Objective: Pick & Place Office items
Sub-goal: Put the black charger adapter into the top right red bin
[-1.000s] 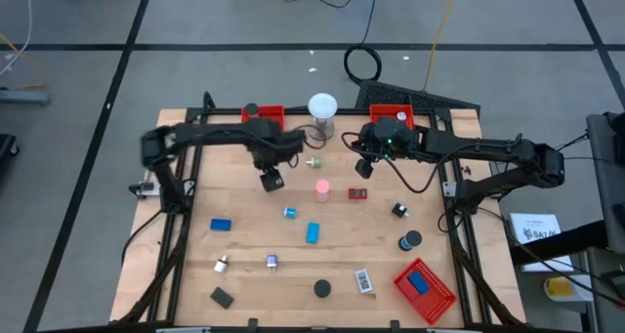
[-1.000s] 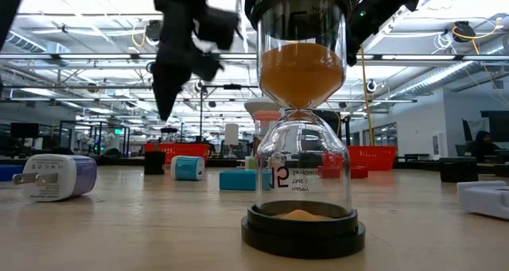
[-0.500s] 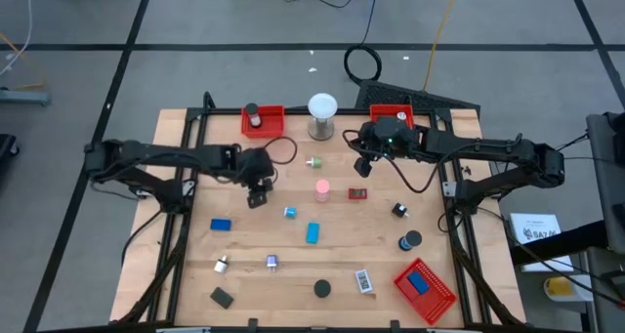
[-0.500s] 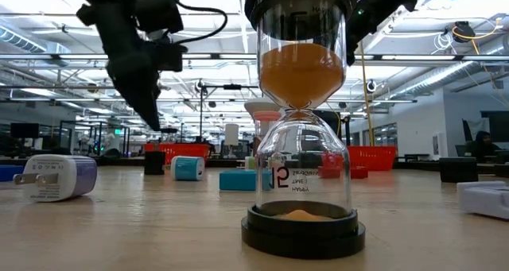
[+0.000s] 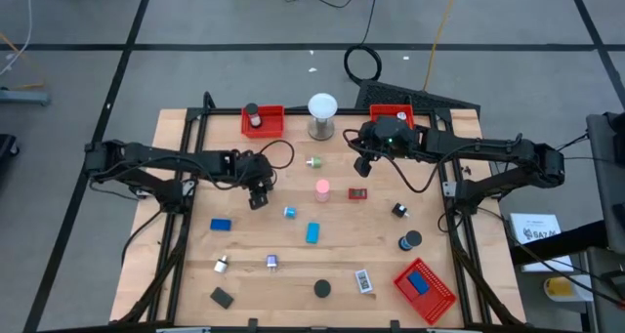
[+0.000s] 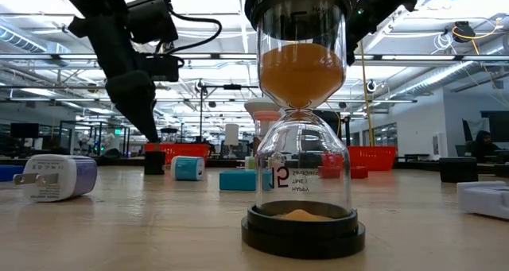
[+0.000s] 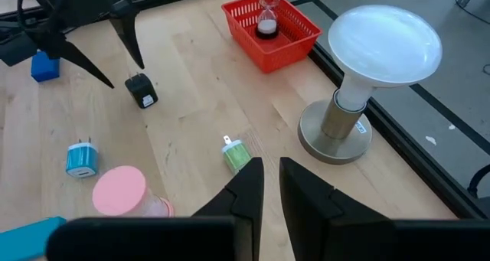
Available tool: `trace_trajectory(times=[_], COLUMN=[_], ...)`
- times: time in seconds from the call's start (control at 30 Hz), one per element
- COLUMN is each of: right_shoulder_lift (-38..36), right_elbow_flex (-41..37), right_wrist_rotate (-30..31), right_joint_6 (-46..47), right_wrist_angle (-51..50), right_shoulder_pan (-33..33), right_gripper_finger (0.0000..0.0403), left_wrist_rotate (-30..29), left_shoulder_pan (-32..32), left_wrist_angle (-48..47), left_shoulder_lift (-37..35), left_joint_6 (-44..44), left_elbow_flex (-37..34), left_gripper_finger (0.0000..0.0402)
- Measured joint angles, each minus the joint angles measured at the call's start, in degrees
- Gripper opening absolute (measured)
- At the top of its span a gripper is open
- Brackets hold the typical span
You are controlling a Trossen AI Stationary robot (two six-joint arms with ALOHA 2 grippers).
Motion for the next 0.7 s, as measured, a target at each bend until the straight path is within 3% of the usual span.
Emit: trace_trajectory(times=[0.2,0.53,0.7], right_shoulder_lift=[0.0,0.0,0.0], right_elbow_flex=[0.0,0.0,0.0], right_wrist_rotate=[0.0,0.0,0.0], right_joint_6=[0.0,0.0,0.0], right_wrist_angle=[0.0,0.0,0.0], right_shoulder_pan=[0.0,0.0,0.0], right_gripper_finger=[0.0034,0.0034,0.0034], left_wrist_rotate=[-1.0,-1.1,-1.4], left_shoulder_pan=[0.0,0.0,0.0], left_wrist_angle=[1.5,3.0,3.5], left_shoulder_lift=[0.0,0.0,0.0], left_joint_6=[-0.6,-0.6,-0.8], left_elbow_flex=[-1.3,-2.5,-2.5], left_gripper_finger=[0.0219,0.0100,0.0072])
